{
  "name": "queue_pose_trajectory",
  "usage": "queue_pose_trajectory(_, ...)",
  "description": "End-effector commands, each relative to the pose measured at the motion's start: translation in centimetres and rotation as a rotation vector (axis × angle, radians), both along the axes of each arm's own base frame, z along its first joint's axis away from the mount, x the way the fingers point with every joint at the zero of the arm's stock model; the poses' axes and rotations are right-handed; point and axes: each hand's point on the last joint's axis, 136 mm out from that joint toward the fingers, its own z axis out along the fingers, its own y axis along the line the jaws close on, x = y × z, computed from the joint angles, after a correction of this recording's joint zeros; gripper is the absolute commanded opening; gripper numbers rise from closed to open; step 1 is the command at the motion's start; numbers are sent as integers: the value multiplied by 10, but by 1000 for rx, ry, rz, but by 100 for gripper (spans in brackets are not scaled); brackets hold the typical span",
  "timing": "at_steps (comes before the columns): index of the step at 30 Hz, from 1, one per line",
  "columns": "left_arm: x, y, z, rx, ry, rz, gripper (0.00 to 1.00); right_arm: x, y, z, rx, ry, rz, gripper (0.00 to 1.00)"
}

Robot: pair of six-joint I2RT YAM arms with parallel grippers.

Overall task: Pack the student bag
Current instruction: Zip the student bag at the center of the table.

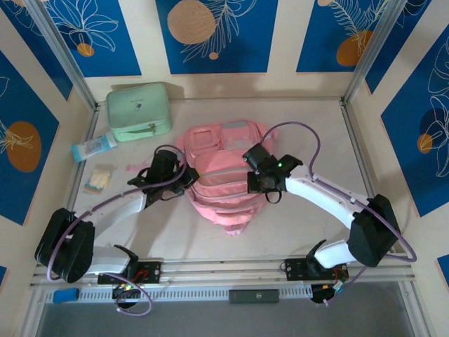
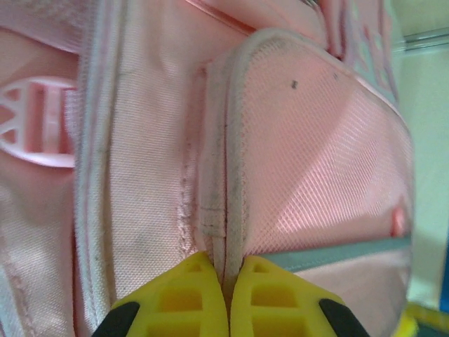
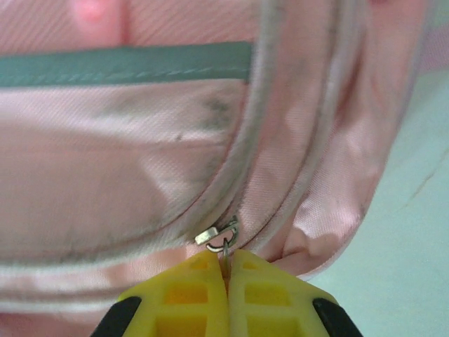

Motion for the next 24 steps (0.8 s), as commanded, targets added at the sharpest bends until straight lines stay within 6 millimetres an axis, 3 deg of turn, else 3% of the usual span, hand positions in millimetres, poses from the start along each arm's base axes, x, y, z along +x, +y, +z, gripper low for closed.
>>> queue_pose_trajectory(1, 21, 31, -4, 107, -19, -16, 0, -47, 9, -4, -32, 50, 68, 0)
queue_pose_trajectory(5, 43, 38, 9, 97, -60, -58, 0, -59, 45, -4, 30, 71, 105, 0)
queue_pose_trajectory(7, 43, 34, 21, 71, -81, -75, 13, -54, 53, -7, 44, 96, 80, 0)
queue_pose_trajectory(10, 28, 27, 32, -8, -103, -53, 35, -46, 59, -6, 25, 81, 84, 0)
queue_pose_trajectory(12, 11, 29, 28, -43, -80, 1, 44, -43, 62, -4, 22, 75, 93, 0)
queue_pose_trajectory(18, -34, 35, 10, -192, 14, 199, 57, -44, 67, -6, 34, 88, 101, 0)
queue_pose_trajectory(24, -37, 19, 16, -196, 6, 258, 60, -44, 63, -9, 24, 83, 89, 0)
